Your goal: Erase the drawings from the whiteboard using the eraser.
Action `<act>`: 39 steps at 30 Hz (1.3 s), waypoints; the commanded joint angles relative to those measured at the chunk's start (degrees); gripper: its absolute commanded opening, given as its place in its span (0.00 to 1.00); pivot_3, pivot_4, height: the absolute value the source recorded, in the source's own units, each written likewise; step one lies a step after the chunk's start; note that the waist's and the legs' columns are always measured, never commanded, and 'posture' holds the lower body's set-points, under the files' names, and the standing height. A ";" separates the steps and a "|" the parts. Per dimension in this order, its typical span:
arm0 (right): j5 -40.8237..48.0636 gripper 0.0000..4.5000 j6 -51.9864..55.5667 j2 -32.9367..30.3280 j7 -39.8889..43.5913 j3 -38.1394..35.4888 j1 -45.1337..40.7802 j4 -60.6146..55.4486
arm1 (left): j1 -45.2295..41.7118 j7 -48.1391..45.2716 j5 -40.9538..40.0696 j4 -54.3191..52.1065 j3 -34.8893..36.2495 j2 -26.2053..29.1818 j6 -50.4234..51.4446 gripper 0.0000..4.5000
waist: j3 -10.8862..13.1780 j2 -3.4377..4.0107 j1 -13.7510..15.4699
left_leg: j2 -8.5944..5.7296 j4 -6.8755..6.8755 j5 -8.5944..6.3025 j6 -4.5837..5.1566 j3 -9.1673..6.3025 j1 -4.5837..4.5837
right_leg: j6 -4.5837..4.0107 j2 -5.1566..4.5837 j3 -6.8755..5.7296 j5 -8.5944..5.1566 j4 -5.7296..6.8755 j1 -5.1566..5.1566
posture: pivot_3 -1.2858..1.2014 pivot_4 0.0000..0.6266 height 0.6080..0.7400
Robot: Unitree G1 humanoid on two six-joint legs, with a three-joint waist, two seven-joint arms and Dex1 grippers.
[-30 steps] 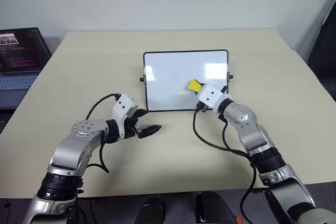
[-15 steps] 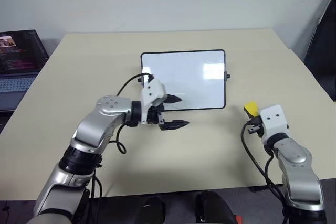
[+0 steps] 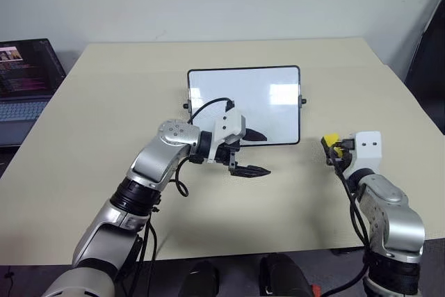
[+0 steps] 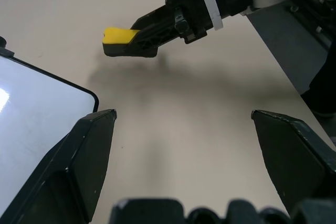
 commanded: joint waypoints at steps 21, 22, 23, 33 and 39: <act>6.96 1.00 -16.63 -1.42 0.05 4.91 -0.03 -2.43 | 12.34 22.17 -0.67 -7.20 14.36 -2.36 4.51 1.00 | 0.02 0.05 -0.31 | 0.05 0.01 -0.01 0.02 -0.01 0.04 | 0.02 -0.02 0.01 -0.01 0.04 -0.01 | 0.52 0.24 1.00; 6.92 1.00 -19.31 -0.22 -0.57 5.47 1.20 -2.34 | 13.98 26.27 -0.05 -8.48 16.14 -3.78 4.68 1.00 | 0.02 0.04 -0.15 | 0.06 0.01 -0.01 0.02 -0.02 0.04 | 0.02 -0.05 0.01 -0.01 0.05 -0.01 | 0.52 0.24 1.00; 6.36 1.00 -22.58 1.14 -1.10 7.25 3.16 -2.26 | 16.93 31.01 0.06 -10.81 19.14 -5.35 5.15 1.00 | 0.01 0.05 0.01 | 0.03 0.02 -0.01 0.02 -0.06 0.02 | 0.02 -0.04 -0.04 -0.01 0.03 0.00 | 0.52 0.24 1.00; 8.67 1.00 -43.77 3.31 1.68 6.77 20.43 -4.47 | 38.47 49.74 0.49 -25.28 29.96 -13.37 5.47 1.00 | -0.02 0.03 0.83 | 0.06 0.02 -0.08 -0.03 -0.12 0.07 | 0.19 -0.17 -0.05 -0.10 -0.21 0.17 | 0.52 0.24 1.00; 11.92 1.00 -48.45 1.84 4.04 4.10 29.18 -4.10 | 42.48 53.66 2.54 -24.06 31.33 -13.99 2.38 1.00 | -0.04 0.05 0.77 | 0.09 0.05 -0.08 -0.02 -0.04 0.15 | 0.31 -0.15 -0.02 -0.17 -0.24 0.28 | 0.52 0.24 1.00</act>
